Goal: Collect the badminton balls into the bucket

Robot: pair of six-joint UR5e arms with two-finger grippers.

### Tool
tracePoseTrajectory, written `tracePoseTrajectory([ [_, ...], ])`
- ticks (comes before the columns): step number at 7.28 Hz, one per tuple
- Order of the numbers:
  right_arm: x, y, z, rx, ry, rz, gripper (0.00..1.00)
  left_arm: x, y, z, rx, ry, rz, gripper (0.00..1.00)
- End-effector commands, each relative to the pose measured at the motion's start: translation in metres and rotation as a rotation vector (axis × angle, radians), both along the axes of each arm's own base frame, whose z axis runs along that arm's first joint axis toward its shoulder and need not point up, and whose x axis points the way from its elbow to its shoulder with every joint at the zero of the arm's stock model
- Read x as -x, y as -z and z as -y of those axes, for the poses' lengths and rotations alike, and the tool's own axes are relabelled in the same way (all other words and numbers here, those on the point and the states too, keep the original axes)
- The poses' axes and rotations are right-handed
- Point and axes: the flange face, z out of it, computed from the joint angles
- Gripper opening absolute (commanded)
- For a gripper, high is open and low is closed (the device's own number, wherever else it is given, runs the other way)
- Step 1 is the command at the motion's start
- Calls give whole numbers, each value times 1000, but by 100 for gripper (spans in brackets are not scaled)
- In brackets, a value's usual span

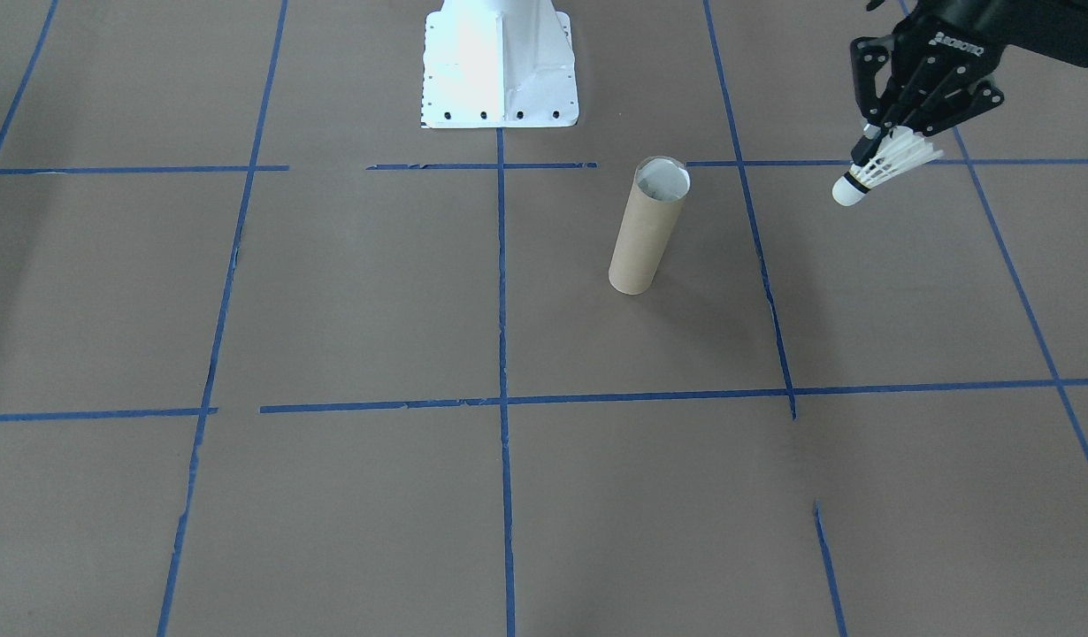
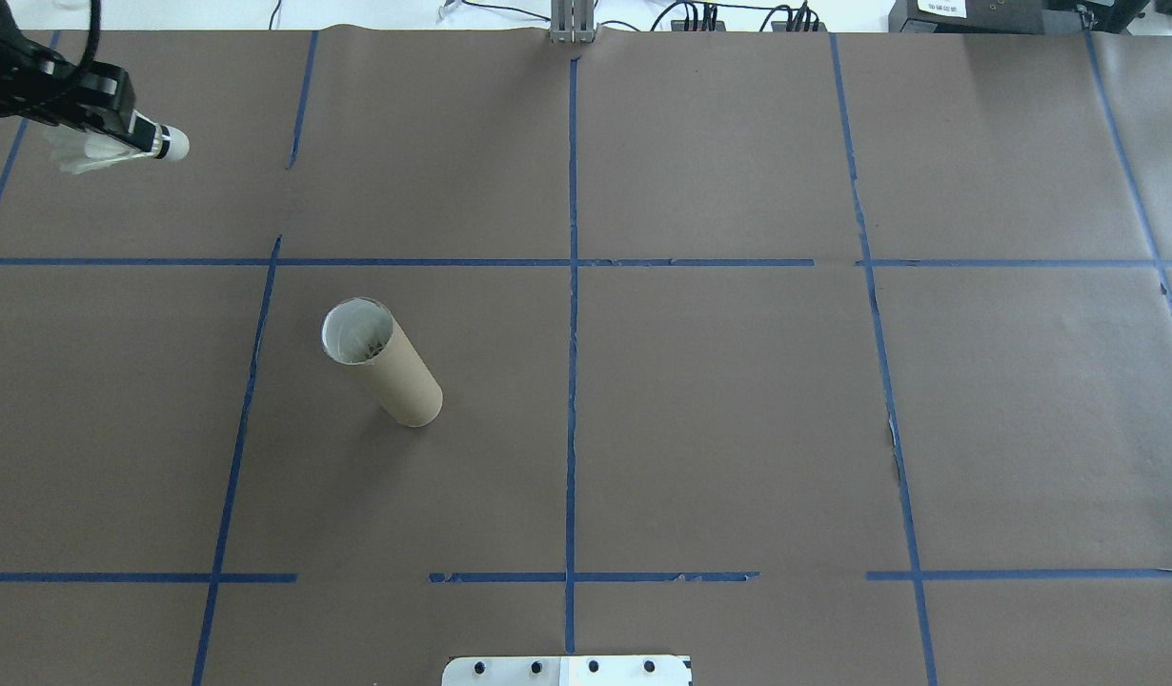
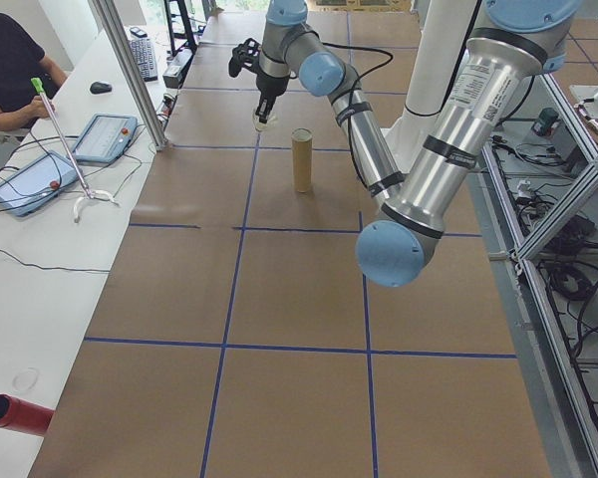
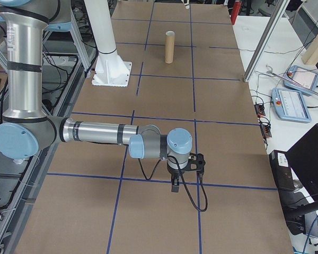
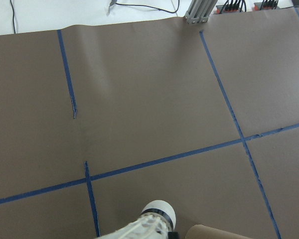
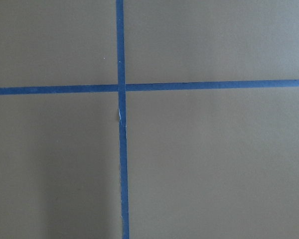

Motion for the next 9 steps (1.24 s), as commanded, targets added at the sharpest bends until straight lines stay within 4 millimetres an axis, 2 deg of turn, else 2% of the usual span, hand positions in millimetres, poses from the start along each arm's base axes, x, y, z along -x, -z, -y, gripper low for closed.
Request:
tracePoseTrajectory([
  [1, 0, 0, 0, 0, 0, 0, 100, -52, 47, -24, 65, -64, 138, 0],
  [3, 0, 0, 0, 0, 0, 0, 100, -105, 66, -31, 121, -133, 229, 0],
  [5, 0, 0, 0, 0, 0, 0, 100, -157, 77, -17, 177, -184, 303, 0],
  [8, 0, 0, 0, 0, 0, 0, 100, -185, 82, -2, 190, -179, 383, 0],
  [9, 0, 0, 0, 0, 0, 0, 100, -195, 80, -5, 191, -193, 395, 0],
])
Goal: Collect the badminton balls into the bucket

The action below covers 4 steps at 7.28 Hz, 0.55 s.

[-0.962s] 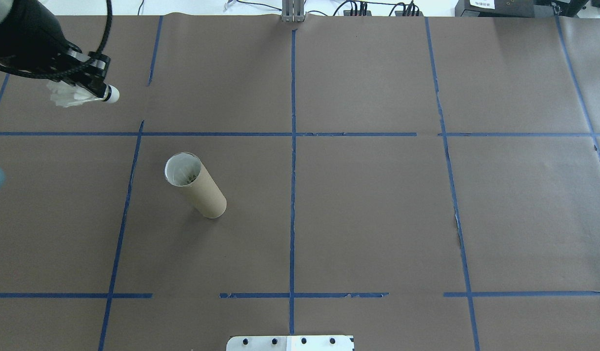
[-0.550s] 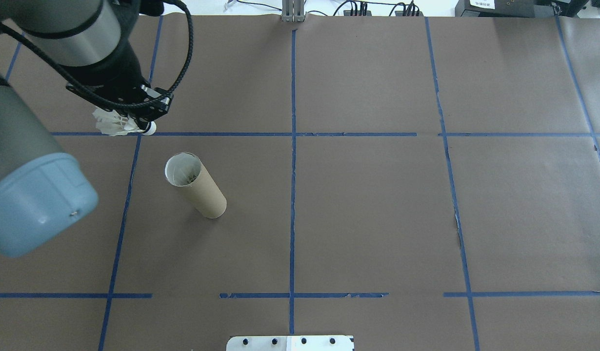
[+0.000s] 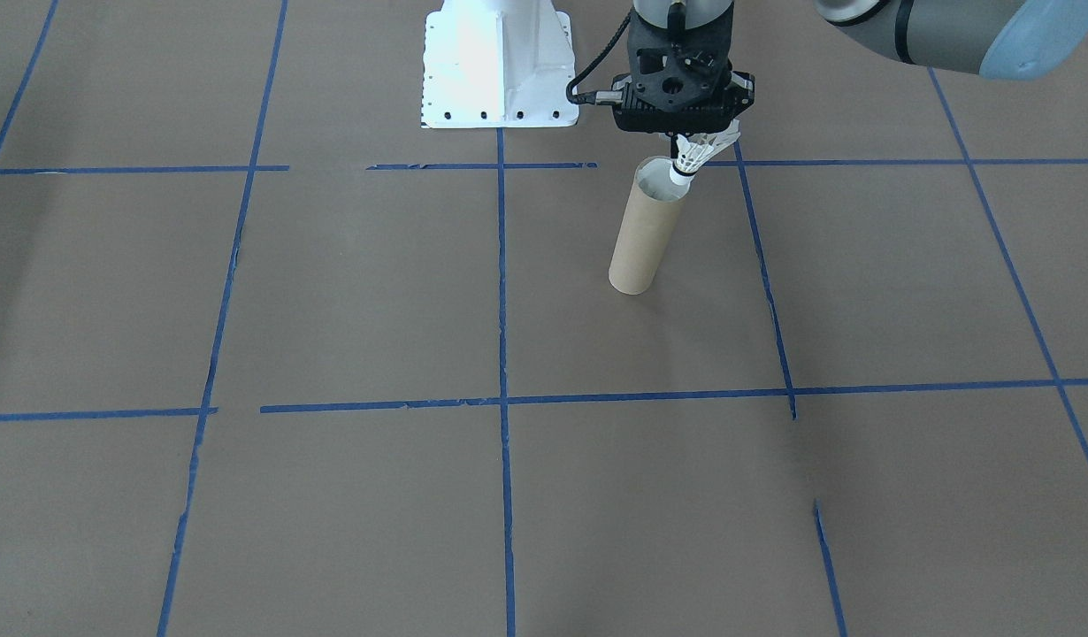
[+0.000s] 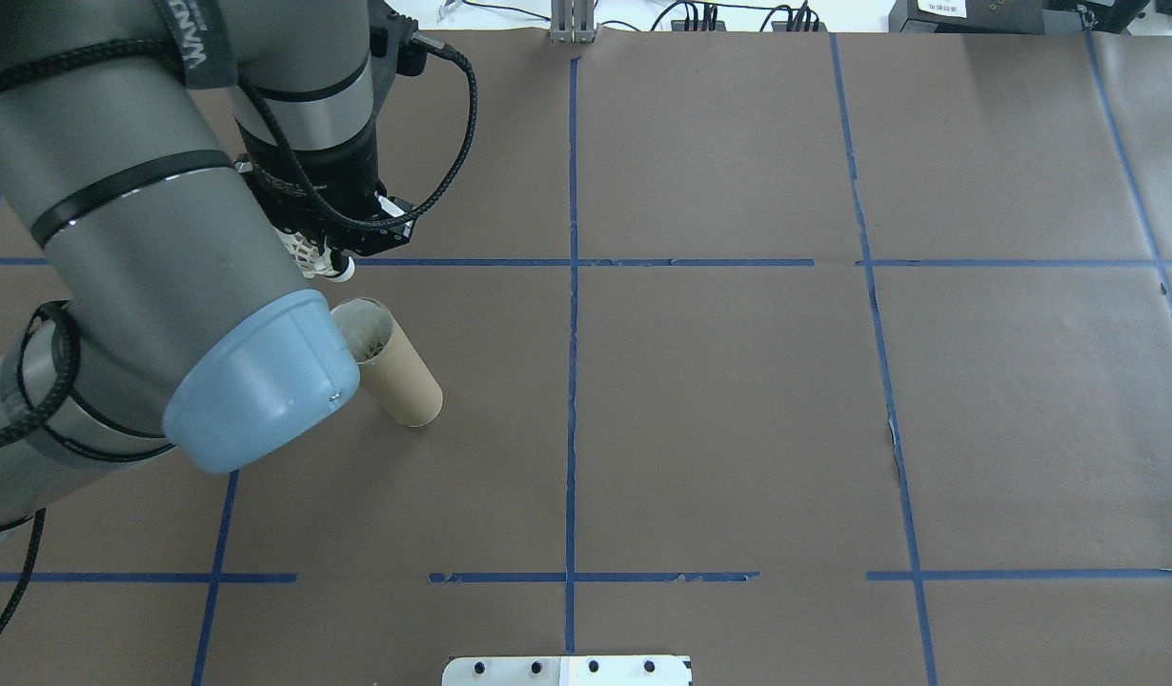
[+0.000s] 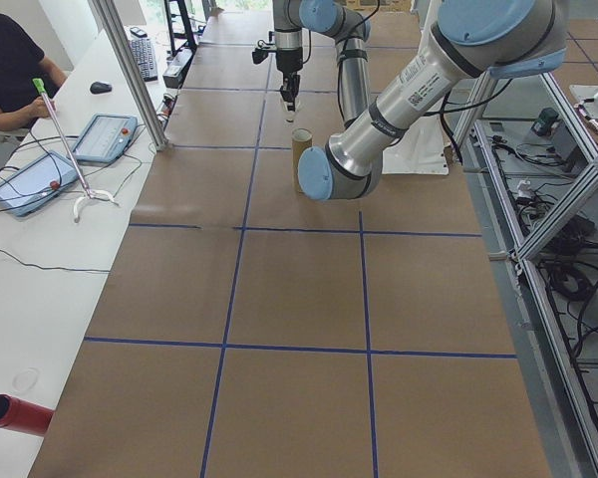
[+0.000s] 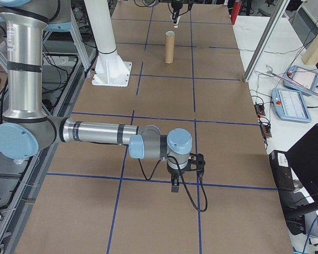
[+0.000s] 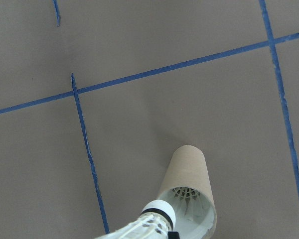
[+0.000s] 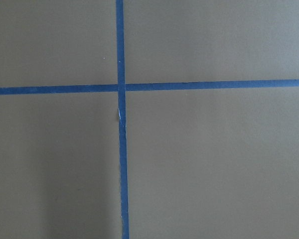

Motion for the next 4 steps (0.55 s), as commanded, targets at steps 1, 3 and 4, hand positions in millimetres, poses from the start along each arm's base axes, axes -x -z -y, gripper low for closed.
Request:
tracePoseTrajectory([
  [1, 0, 0, 0, 0, 0, 0, 100, -21, -2, -6, 0, -28, 24, 0],
  [3, 0, 0, 0, 0, 0, 0, 100, -40, -10, -14, 9, -58, 47, 0],
  [4, 0, 0, 0, 0, 0, 0, 100, -40, -17, -14, 11, -58, 57, 0],
])
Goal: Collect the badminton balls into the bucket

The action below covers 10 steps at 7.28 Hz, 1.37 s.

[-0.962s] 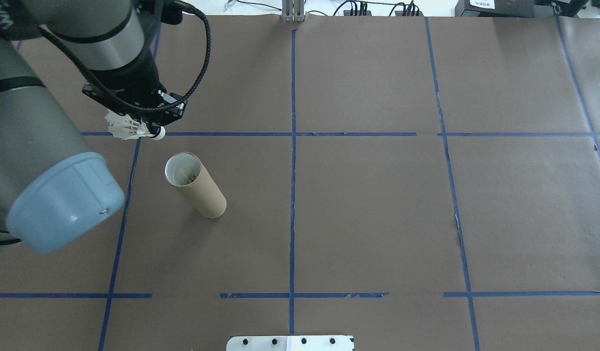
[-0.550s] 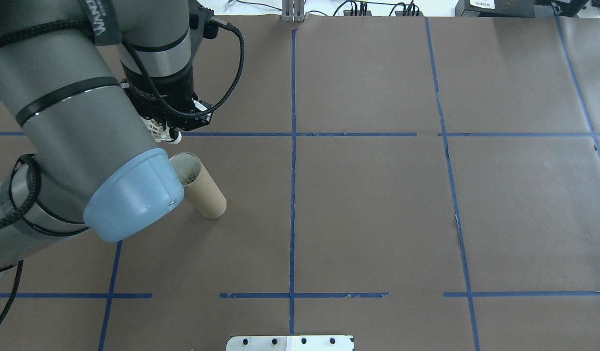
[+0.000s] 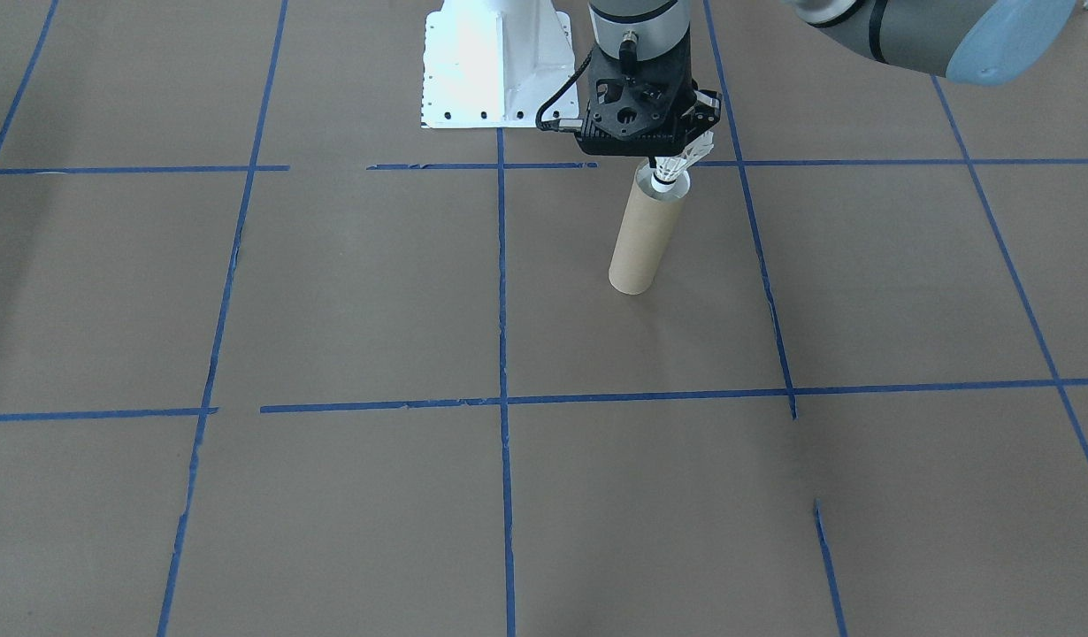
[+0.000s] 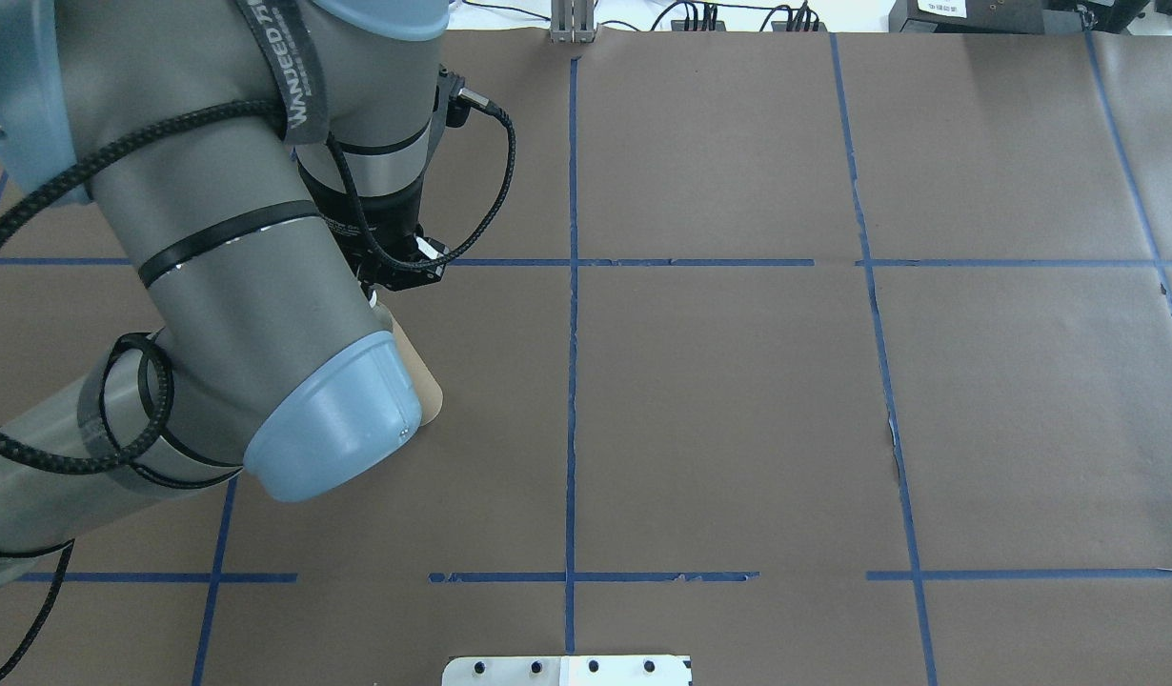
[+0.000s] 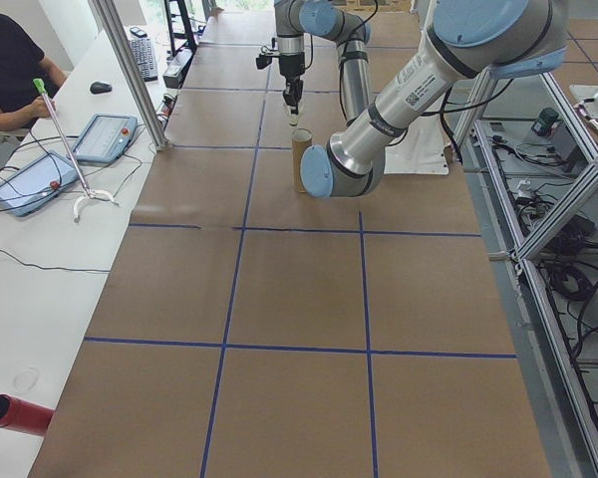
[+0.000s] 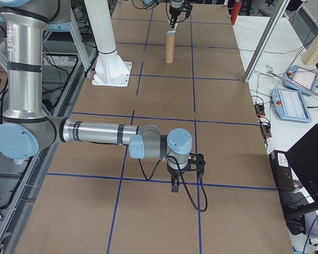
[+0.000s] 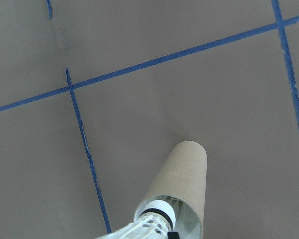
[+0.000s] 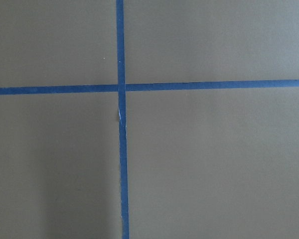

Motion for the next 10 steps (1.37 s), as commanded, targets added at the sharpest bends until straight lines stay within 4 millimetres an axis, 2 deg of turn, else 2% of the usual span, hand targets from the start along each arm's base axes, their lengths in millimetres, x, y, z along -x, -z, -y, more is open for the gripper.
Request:
tracePoseTrajectory([
  [1, 0, 0, 0, 0, 0, 0, 100, -5, -11, -4, 6, -10, 18, 0],
  [3, 0, 0, 0, 0, 0, 0, 100, -6, -17, -5, 10, -16, 22, 0],
  [4, 0, 0, 0, 0, 0, 0, 100, -7, -18, -5, 11, -18, 23, 7],
  [5, 0, 0, 0, 0, 0, 0, 100, -7, -18, -6, 11, -20, 19, 99],
  [7, 0, 0, 0, 0, 0, 0, 100, -6, -16, -9, 5, -24, 10, 100],
  [10, 0, 0, 0, 0, 0, 0, 100, 20, -5, -17, -36, -5, -37, 100],
])
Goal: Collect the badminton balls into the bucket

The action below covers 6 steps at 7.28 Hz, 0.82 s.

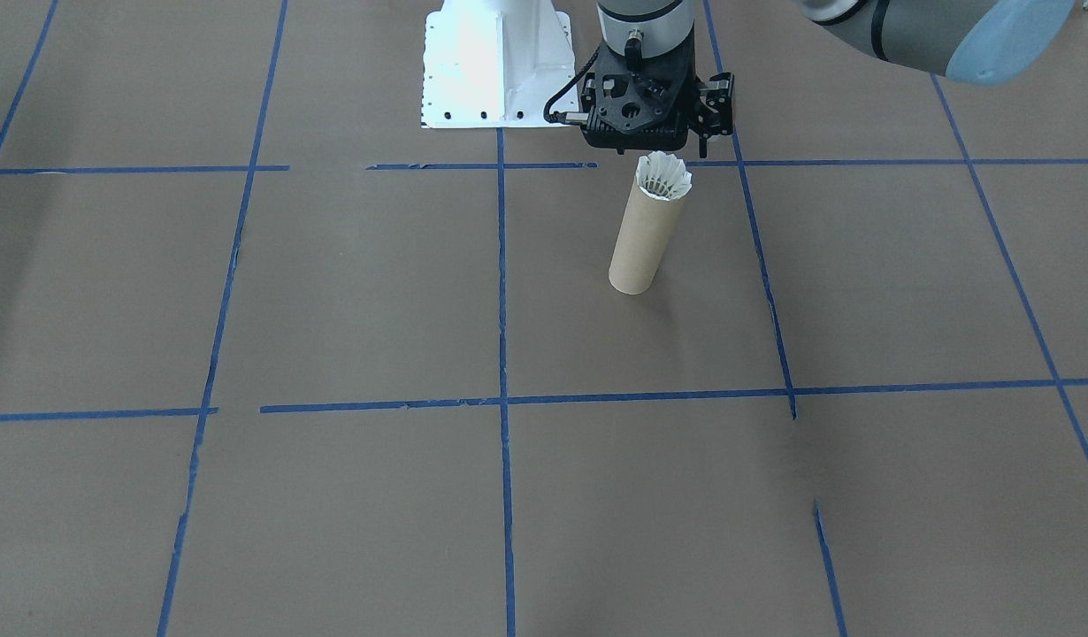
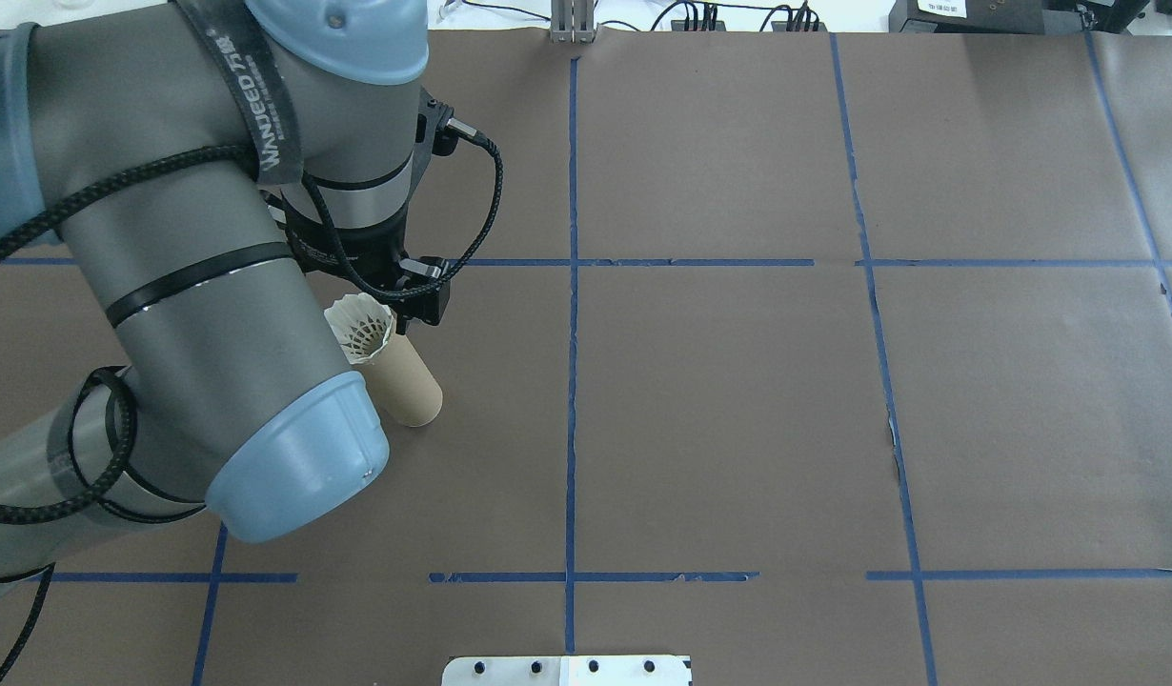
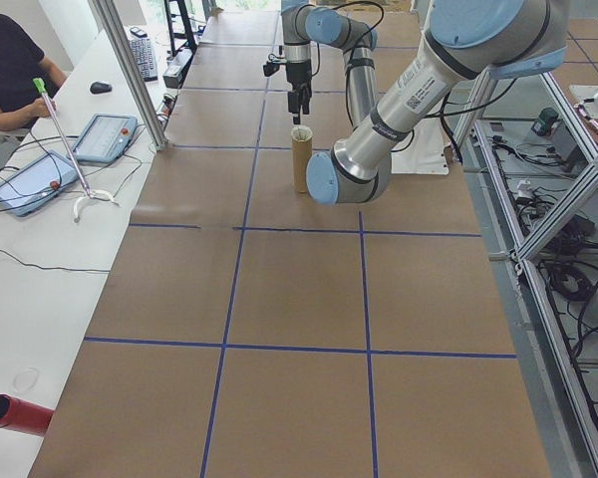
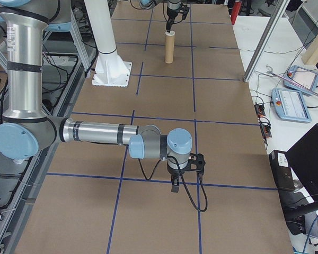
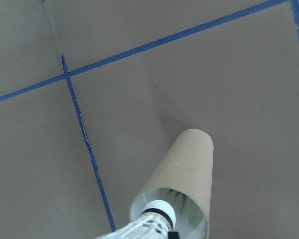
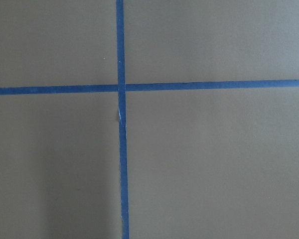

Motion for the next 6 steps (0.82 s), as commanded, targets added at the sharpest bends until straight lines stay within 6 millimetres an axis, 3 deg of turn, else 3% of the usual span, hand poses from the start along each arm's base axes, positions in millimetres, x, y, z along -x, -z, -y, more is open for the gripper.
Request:
tracePoseTrajectory([
  [1, 0, 0, 0, 0, 0, 0, 100, 20, 5, 3, -17, 26, -25, 100],
  [2, 0, 0, 0, 0, 0, 0, 100, 28, 9, 3, -29, 37, -35, 100],
  [4, 0, 0, 0, 0, 0, 0, 100, 90, 9, 46, -117, 74, -57, 100],
  [5, 0, 0, 0, 0, 0, 0, 100, 137, -7, 77, -189, 39, -63, 100],
  [6, 0, 0, 0, 0, 0, 0, 100, 182, -41, 104, -231, 26, -92, 100],
])
